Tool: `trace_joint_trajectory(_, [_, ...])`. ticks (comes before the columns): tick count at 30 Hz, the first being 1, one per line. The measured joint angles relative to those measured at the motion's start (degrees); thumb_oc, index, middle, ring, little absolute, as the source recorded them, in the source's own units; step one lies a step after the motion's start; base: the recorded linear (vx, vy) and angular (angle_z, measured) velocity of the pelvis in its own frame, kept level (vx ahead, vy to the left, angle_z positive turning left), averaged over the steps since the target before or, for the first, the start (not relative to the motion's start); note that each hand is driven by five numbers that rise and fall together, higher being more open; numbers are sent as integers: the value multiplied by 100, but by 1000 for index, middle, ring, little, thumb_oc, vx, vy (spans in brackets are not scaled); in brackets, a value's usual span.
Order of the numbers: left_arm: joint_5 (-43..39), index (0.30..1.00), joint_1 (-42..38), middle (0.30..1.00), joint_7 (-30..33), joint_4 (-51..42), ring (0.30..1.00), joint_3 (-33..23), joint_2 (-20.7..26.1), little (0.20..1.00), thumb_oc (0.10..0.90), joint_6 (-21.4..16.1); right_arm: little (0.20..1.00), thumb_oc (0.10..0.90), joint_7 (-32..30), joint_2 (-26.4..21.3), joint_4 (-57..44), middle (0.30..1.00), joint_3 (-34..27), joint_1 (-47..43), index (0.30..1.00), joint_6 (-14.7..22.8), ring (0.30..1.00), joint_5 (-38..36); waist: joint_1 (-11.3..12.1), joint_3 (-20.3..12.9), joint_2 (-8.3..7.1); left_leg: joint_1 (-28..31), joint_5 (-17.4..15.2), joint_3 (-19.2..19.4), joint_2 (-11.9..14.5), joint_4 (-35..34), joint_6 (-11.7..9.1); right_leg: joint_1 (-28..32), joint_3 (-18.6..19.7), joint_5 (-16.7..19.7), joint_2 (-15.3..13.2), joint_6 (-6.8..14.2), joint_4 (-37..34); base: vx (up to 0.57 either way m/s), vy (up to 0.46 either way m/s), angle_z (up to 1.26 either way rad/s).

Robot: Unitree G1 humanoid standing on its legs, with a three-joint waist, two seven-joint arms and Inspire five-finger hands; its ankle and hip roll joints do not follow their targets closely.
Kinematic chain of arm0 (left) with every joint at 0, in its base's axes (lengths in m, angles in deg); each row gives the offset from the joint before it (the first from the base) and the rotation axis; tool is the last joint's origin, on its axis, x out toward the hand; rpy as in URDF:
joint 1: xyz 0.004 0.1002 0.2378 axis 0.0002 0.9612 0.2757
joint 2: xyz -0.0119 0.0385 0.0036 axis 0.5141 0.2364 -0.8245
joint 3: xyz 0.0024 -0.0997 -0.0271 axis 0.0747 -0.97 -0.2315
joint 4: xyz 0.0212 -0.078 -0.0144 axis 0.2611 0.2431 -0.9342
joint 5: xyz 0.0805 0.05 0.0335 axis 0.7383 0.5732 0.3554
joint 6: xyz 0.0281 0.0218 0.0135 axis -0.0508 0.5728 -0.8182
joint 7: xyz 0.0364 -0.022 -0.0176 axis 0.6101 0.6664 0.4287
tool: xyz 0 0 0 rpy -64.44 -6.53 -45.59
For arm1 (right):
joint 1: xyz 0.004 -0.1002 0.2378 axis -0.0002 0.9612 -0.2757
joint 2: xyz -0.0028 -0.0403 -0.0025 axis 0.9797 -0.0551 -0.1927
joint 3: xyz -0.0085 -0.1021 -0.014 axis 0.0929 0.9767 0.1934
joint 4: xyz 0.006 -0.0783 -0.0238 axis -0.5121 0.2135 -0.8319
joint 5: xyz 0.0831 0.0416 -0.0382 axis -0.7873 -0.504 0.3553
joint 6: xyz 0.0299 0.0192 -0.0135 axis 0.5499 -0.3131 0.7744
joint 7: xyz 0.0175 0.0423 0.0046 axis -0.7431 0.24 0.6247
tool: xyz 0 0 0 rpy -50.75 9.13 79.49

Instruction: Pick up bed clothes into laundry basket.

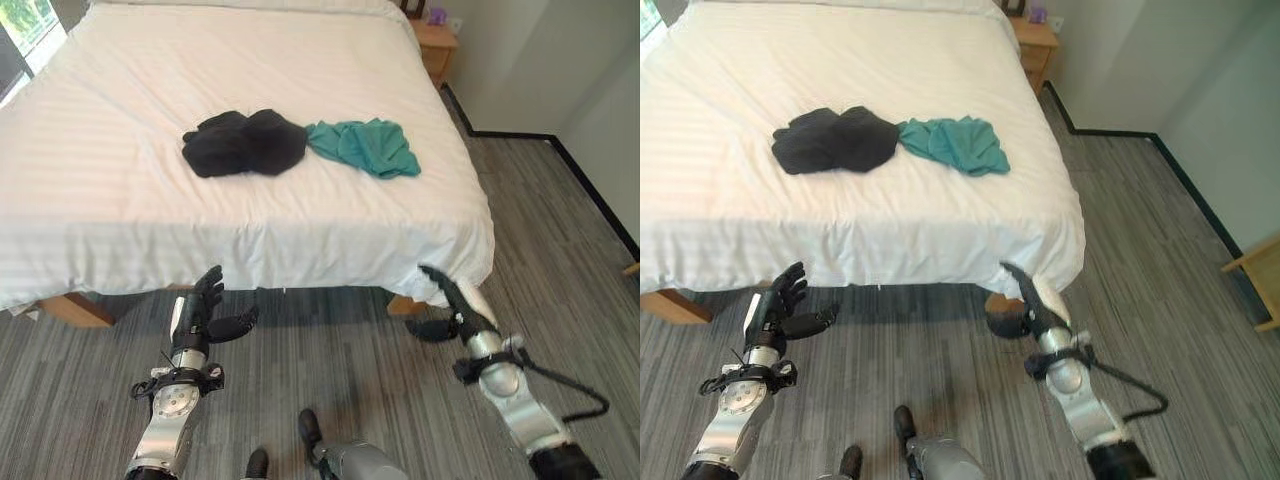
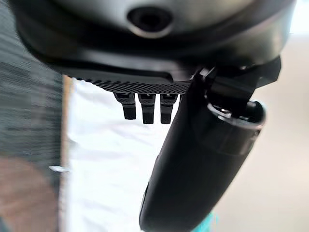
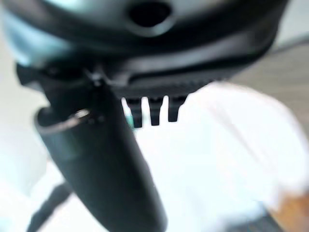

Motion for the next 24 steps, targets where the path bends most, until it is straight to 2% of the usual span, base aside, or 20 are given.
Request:
trace_joint_trajectory(1, [-123, 900, -100, 900, 5, 67, 900, 199, 58, 900, 800, 5, 900, 800, -144, -39, -65, 900, -49, -304, 900, 0, 900, 136, -69, -71, -67, -127, -45, 3, -28, 849, -173, 134, 11, -16, 11, -146, -46, 297, -307, 0])
trace_joint_trajectory(2, [-142, 900, -100, 900, -7, 86, 900, 266, 65, 900, 800, 10, 900, 800, -146, -42, -65, 900, -40, -419, 900, -2, 900, 163, -46, -96, -100, -316, -126, 99, -51, 1397, -223, 233, 46, 169, 1, 28, -84, 192, -251, -14])
trace_joint_trajectory(4, [-282, 900, -90, 900, 16, -16, 900, 298, 100, 900, 800, -42, 900, 800, -305, -123, -144, 900, 138, -683, 900, 22, 900, 215, 68, -177, -200, -987, -29, 336, -52, 2989, -27, 353, 222, 135, 110, -389, -77, 234, -168, -48])
trace_joint_trajectory(6, [-363, 900, -91, 900, 75, 0, 900, 278, 162, 900, 800, -56, 900, 800, -348, -84, -162, 900, 287, -778, 900, 26, 900, 336, 244, -220, -321, -1276, -15, 446, -122, 3134, -17, 477, 338, -22, 102, -196, -183, 294, -53, -61])
trace_joint_trajectory(7, [-362, 900, -18, 900, 95, -7, 900, 286, 164, 900, 800, -45, 900, 800, -343, -66, -148, 900, 367, -784, 900, -15, 900, 423, 469, -220, -428, -1408, -130, 538, -334, 3322, 71, 499, 358, -93, 17, -241, -28, 299, 16, -72])
trace_joint_trajectory(8, [-360, 900, 92, 900, 131, -6, 900, 292, 128, 900, 800, -27, 900, 800, -340, -65, -158, 900, 421, -781, 900, -35, 900, 520, 510, -223, -448, -1407, -268, 528, -602, 3089, 180, 666, 494, 77, -54, -130, -172, 262, 30, -84])
trace_joint_trajectory(9, [-361, 900, 165, 900, 169, 9, 900, 312, 81, 900, 800, 8, 900, 800, -339, -39, -149, 900, 476, -757, 900, -52, 900, 581, 566, -180, -377, -1442, -291, 440, -909, 2640, 335, 707, 527, -192, -182, 959, -184, 272, 48, -44])
trace_joint_trajectory(10, [-358, 900, 167, 900, 224, 9, 900, 270, -111, 900, 800, 4, 900, 800, -334, -174, -191, 900, 520, -801, 900, -37, 900, 618, 571, -43, 11, -1519, -333, 344, -785, 2219, 383, 334, 228, -605, -141, 267, 611, 243, 34, -42])
trace_joint_trajectory(11, [-358, 900, 209, 900, 240, -41, 900, 195, -331, 900, 800, -35, 900, 800, -322, -426, -317, 900, 573, -848, 900, -48, 900, 644, 597, -119, 245, -1513, -341, 231, -696, 1387, 239, 52, 571, -641, -290, -593, 1135, 264, 52, -13])
trace_joint_trajectory(12, [-345, 900, 165, 900, 234, -47, 900, 212, -434, 900, 800, -24, 900, 800, -340, -588, -389, 900, 527, -859, 900, -30, 900, 707, 521, -37, 381, -1404, -135, 135, -606, 354, 106, 334, 1113, -662, -317, -513, 733, 304, 73, -2])
trace_joint_trajectory(13, [-345, 900, 139, 900, 236, -34, 900, 258, -482, 900, 800, 24, 900, 800, -342, -555, -332, 900, 484, -852, 900, -100, 900, 750, 488, -27, 586, -1395, 24, 83, -543, -296, 169, 523, 1264, -446, -317, -183, 389, 230, 62, 0])
trace_joint_trajectory(14, [-313, 900, 11, 900, 252, -30, 900, 241, -487, 900, 800, 20, 900, 800, -298, -628, -315, 900, 553, -794, 900, -184, 900, 783, 564, 47, 665, -1371, 290, 373, -640, -879, 416, 983, 1281, -327, -311, -301, -188, 356, 121, -20])
trace_joint_trajectory(15, [-313, 900, 77, 900, 247, -131, 900, 227, -413, 900, 800, 9, 900, 800, -296, -614, -330, 900, 669, -560, 900, -186, 900, 795, 599, 0, 770, -1217, 983, 320, -517, -754, 656, 1391, 1285, -423, 12, -188, -329, 275, 86, -40])
trace_joint_trajectory(16, [-303, 900, 93, 900, 248, -157, 900, 227, -295, 900, 800, -3, 900, 800, -285, -566, -345, 900, 755, -515, 900, -179, 900, 835, 620, 3, 643, -1155, 1221, 343, -515, -669, 683, 1562, 1277, -505, 6, -164, -372, 302, 68, -26])
trace_joint_trajectory(17, [-299, 900, 87, 900, 256, -123, 900, 224, -250, 900, 800, 7, 900, 800, -283, -556, -345, 900, 871, -517, 900, -181, 900, 877, 580, -44, 539, -1059, 1126, 330, -532, -724, 737, 1558, 1273, -553, 1, -111, -271, 80, -30, -21])
trace_joint_trajectory(19, [-286, 900, -115, 900, 249, 6, 900, 368, -105, 900, 800, 14, 900, 800, -279, -518, -342, 900, 1039, -632, 900, -186, 900, 1037, 561, -34, 493, -852, 1194, 345, -375, -913, 727, 1093, 1235, -789, 268, 286, 874, -17, -43, -17])
trace_joint_trajectory(20, [-268, 900, -239, 900, 242, 78, 900, 445, -15, 900, 800, 18, 900, 800, -272, -474, -334, 900, 1126, -719, 900, -195, 900, 1048, 595, 1, 446, -763, 1215, 374, -340, -928, 751, 665, 1096, -863, 443, 624, 1841, 28, -51, -35])
trace_joint_trajectory(21, [-241, 900, -368, 900, 266, 102, 900, 459, 26, 900, 800, 19, 900, 800, -280, -338, -318, 900, 1274, -970, 900, -240, 900, 1065, 626, 99, 383, -598, 1155, 293, -266, -933, 825, -135, 615, -1008, 498, 581, 3220, 107, -52, -39])
trace_joint_trajectory(22, [-241, 900, -448, 900, 283, 121, 900, 454, -80, 900, 800, 21, 900, 800, -280, -333, -312, 900, 1342, -1148, 900, -234, 900, 1084, 611, 125, 423, -530, 1088, 289, -267, -942, 879, -348, 482, -1180, 340, 390, 3177, 170, -59, -25])
trace_joint_trajectory(24, [-235, 900, -634, 900, 330, 136, 900, 444, -287, 900, 800, 20, 900, 800, -294, -333, -307, 900, 1359, -1475, 900, -214, 900, 1105, 568, 198, 526, -506, 1082, 243, -285, -942, 879, -548, 628, -1191, 5, 456, 2497, 144, -47, 15])
